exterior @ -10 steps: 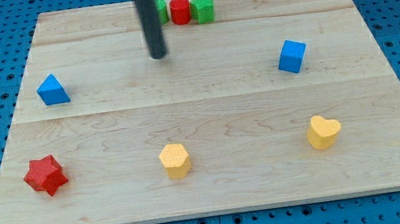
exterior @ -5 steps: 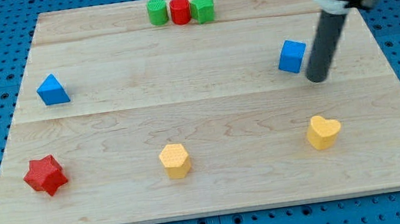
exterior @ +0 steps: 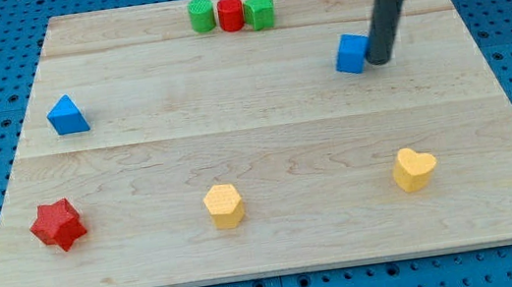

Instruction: Push the blue cube below to the green circle

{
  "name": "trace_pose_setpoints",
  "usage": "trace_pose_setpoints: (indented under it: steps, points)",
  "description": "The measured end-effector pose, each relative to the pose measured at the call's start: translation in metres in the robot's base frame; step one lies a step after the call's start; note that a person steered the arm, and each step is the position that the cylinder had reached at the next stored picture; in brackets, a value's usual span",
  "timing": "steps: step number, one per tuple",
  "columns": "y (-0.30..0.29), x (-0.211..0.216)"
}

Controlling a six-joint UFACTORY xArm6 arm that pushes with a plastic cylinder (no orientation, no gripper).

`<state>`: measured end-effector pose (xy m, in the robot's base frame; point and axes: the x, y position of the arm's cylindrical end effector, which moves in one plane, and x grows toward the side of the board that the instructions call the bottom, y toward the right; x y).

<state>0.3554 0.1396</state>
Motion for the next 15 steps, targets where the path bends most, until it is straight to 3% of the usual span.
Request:
trace_pose_setpoints:
  steps: [3,5,8,11,13,14,15]
  points:
    - [-0.073,-0.067]
    - [-0.093,-0.030]
    - [-0.223,-0.022]
    - [-0.253,-0.015]
    - [-0.251,0.037]
    - [-0.250,0.026]
    - [-0.305,0.014]
